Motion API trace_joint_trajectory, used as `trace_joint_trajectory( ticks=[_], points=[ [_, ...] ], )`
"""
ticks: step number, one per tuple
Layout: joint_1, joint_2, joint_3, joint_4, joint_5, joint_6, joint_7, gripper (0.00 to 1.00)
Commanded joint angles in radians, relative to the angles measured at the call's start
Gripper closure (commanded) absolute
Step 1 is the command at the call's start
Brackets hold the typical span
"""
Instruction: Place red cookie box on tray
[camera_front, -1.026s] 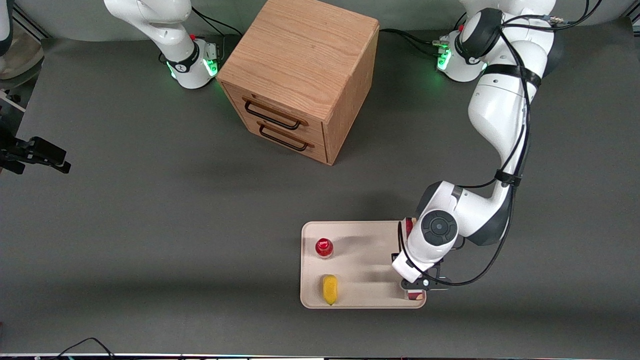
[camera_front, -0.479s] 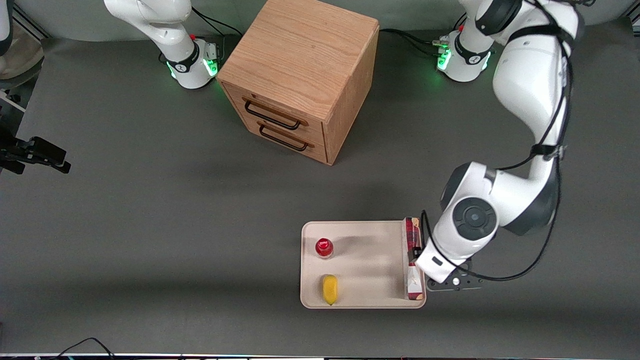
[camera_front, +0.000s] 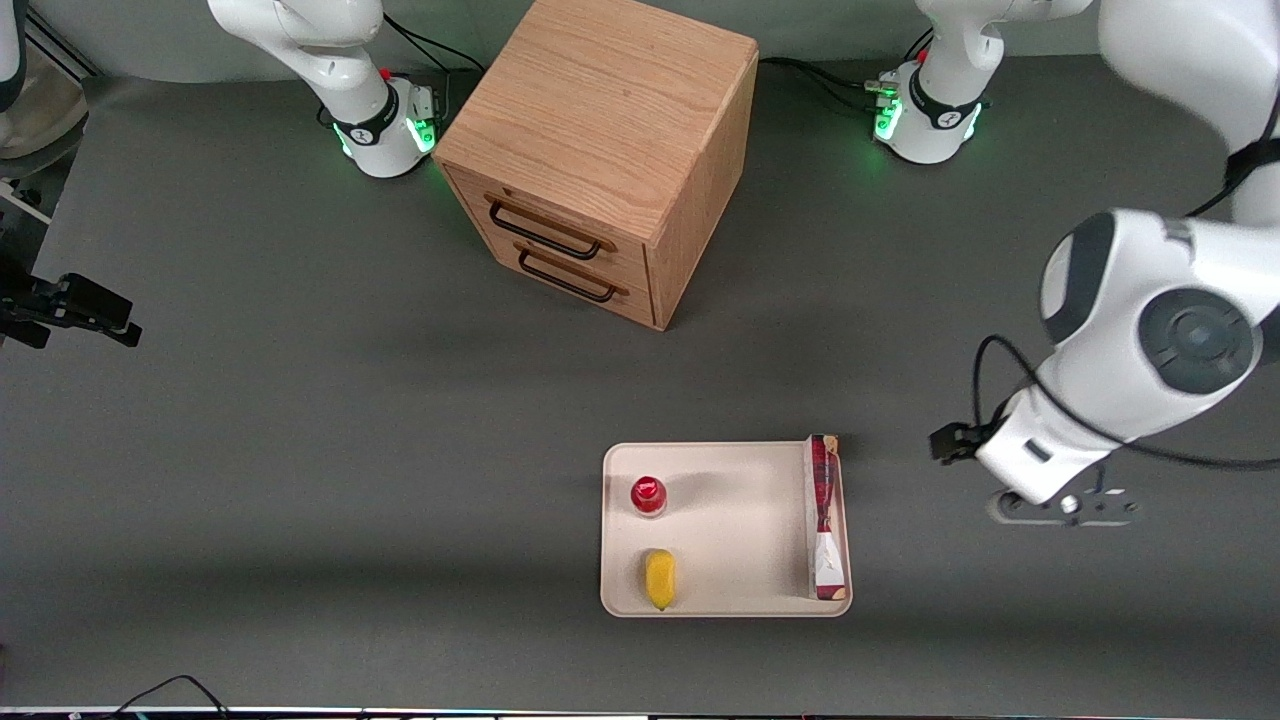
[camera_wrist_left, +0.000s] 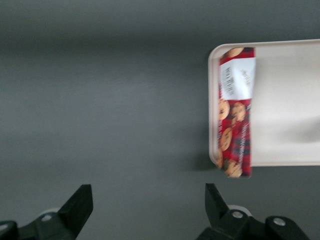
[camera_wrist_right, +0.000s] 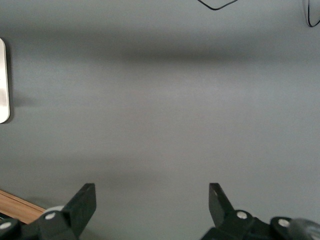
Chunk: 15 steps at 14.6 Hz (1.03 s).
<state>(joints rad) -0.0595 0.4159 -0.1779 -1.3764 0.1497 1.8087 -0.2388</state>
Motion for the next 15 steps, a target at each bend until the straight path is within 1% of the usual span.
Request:
trace_joint_trajectory(
  ticks=[1, 3, 4, 6, 8, 11, 15],
  points=[
    [0.006, -0.167, 0.049, -0.162, -0.047, 0.008, 0.045, 0.0],
    [0.006, -0.239, 0.099, -0.176, -0.096, -0.058, 0.085, 0.0],
    [0.006, -0.273, 0.124, -0.176, -0.104, -0.109, 0.129, 0.0],
    [0.006, -0.322, 0.147, -0.176, -0.108, -0.161, 0.141, 0.0],
    [0.009, -0.354, 0.182, -0.171, -0.166, -0.199, 0.145, 0.0],
    [0.007, -0.384, 0.186, -0.168, -0.171, -0.212, 0.147, 0.0],
    [0.01, -0.379, 0.201, -0.148, -0.162, -0.226, 0.197, 0.0]
  ],
)
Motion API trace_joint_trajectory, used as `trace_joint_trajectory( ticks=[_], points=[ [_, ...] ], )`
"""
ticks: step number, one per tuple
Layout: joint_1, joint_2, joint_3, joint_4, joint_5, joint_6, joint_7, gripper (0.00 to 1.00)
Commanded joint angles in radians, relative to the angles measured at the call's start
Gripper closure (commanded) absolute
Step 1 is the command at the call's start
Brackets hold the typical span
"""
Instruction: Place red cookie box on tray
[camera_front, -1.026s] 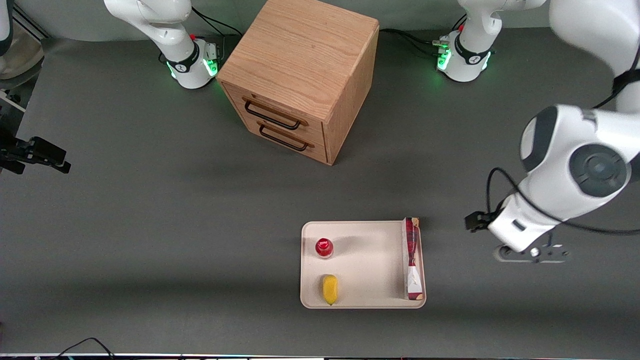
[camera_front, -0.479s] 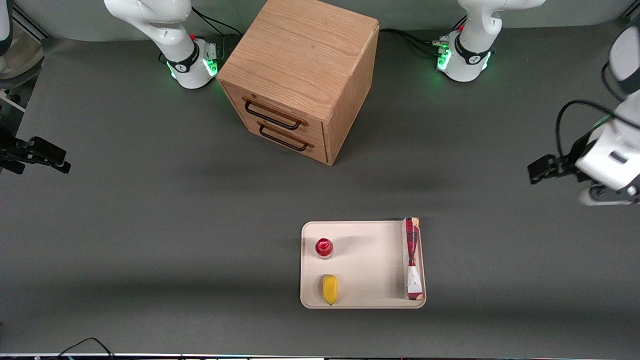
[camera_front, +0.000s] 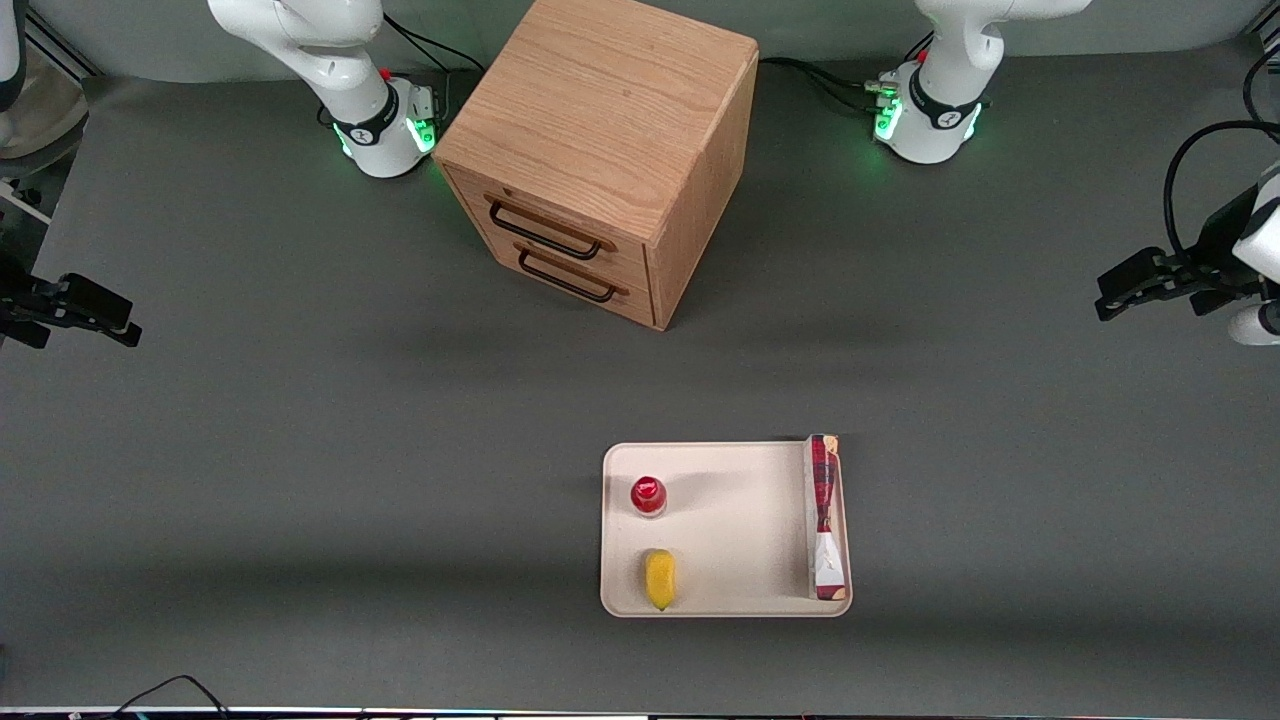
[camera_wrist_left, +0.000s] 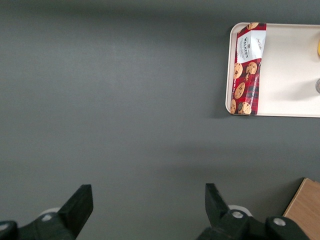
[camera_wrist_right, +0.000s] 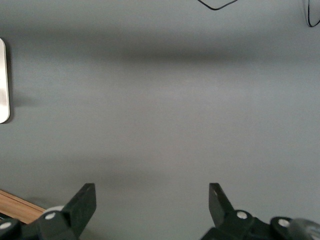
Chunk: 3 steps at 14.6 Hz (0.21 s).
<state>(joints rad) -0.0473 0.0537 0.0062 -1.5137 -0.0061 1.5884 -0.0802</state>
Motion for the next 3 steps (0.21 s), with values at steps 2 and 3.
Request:
trace_joint_trajectory(
  ticks=[2, 3],
  points=[
    [-0.002, -0.009, 0.018, -0.005, -0.005, 0.005, 0.06, 0.0],
    [-0.002, -0.006, 0.018, -0.006, -0.005, 0.004, 0.063, 0.0]
  ],
)
